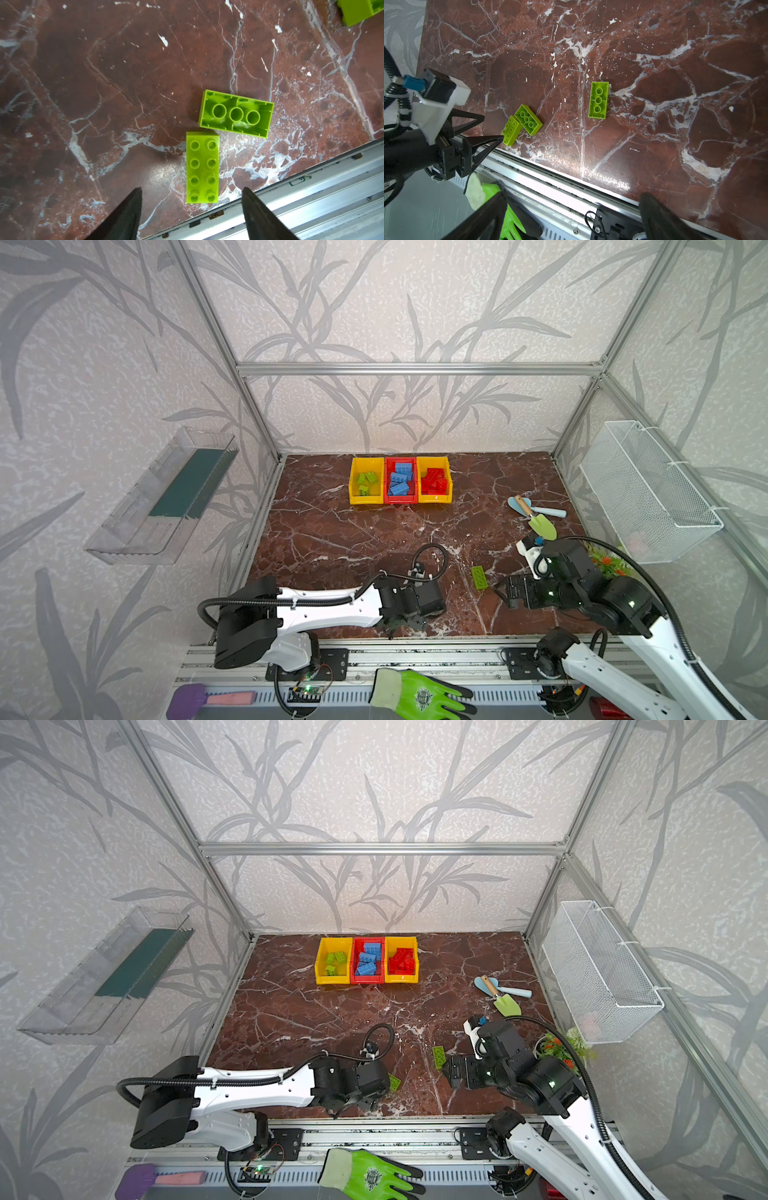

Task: Sort the legos into containers by color
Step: 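Reach the left gripper to the green bricks near the table edge and grasp one, then carry the green brick with the left gripper into the yellow bin and release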

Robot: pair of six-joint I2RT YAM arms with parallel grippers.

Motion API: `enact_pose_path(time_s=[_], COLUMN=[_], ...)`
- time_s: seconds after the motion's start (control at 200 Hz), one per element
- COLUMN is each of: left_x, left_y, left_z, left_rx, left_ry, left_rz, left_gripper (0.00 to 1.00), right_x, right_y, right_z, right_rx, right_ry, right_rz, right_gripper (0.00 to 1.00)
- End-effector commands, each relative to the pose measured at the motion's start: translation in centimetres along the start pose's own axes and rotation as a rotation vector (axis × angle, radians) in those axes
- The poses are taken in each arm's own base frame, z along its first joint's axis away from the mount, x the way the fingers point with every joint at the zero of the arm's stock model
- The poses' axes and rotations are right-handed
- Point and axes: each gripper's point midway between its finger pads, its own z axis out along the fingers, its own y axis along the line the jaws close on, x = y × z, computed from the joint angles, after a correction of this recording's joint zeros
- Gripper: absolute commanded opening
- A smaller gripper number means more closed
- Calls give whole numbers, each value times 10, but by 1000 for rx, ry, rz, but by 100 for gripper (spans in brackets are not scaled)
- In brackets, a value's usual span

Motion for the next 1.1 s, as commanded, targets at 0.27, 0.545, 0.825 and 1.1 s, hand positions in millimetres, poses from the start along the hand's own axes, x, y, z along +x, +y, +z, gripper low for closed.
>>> enact_pose_path(time_s=[0.27,0.545,0.825,1.1], left_x=[15,15,-12,-87], left_y=[-16,-6,23,80], left_z=[39,44,18,-28], left_rx=[-13,-69,-101,-68], left_ry=[81,86,44,-66], left_rz=[15,4,-54,-188], left_gripper=[76,42,22,23], right_x=[20,14,4,-33], right_y=[-9,-7,1,18], right_z=[-19,-24,-11,13], right_rx=[15,14,-10,-26], right_ry=[14,-11,-7,-18], right_rz=[47,42,33,20], right_gripper=[99,99,99,99])
